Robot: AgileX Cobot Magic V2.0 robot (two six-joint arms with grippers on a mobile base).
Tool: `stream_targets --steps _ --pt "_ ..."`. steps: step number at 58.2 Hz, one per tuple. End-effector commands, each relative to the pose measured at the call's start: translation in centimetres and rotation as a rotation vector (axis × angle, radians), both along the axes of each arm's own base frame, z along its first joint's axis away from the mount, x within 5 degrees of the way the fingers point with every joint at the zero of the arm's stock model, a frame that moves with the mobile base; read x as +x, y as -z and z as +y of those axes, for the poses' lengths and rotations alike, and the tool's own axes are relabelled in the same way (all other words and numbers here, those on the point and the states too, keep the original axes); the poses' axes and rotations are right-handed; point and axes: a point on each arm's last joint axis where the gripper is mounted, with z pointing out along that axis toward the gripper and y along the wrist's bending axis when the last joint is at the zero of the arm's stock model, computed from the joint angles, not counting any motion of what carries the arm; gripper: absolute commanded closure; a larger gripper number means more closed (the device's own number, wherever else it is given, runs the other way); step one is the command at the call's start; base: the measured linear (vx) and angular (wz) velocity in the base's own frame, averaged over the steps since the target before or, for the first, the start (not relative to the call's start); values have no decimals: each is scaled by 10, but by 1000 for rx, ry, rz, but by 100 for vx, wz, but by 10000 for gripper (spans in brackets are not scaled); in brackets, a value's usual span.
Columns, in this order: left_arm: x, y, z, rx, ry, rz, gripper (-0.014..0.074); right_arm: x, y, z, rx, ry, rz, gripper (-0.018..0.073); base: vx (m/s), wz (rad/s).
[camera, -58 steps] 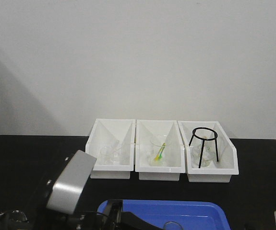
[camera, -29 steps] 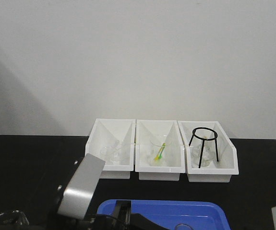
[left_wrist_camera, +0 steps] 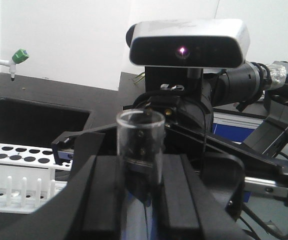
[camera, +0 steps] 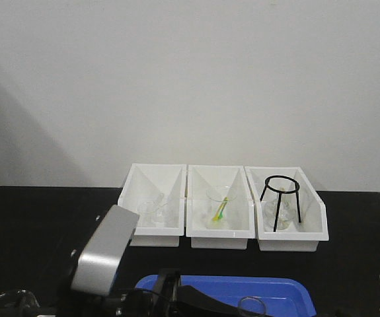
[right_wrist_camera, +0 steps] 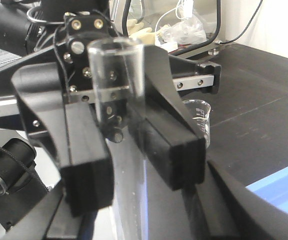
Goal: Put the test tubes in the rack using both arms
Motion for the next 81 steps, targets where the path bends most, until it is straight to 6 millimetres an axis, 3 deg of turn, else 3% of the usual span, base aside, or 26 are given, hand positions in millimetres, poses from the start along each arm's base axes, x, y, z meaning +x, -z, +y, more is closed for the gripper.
stream_targets --steps 1,29,49,61,71,81 --pt "-6 -24 0 -120 22 -1 611 0 -14 1 69 1 -9 164 0 0" --pt "-8 -25 -3 -145 21 23 611 0 -15 1 69 1 -9 248 0 0" --pt "-8 -25 -3 -143 23 21 611 0 -14 1 66 0 -15 566 0 0" --pt "-7 -24 -4 -135 13 27 600 0 -14 1 66 -1 -16 570 0 0" --pt "-6 -23 -4 -127 1 24 486 0 -14 1 66 -1 -16 570 0 0" --pt "-6 -23 -4 -126 -1 24 246 0 -14 1 66 3 -16 570 0 0"
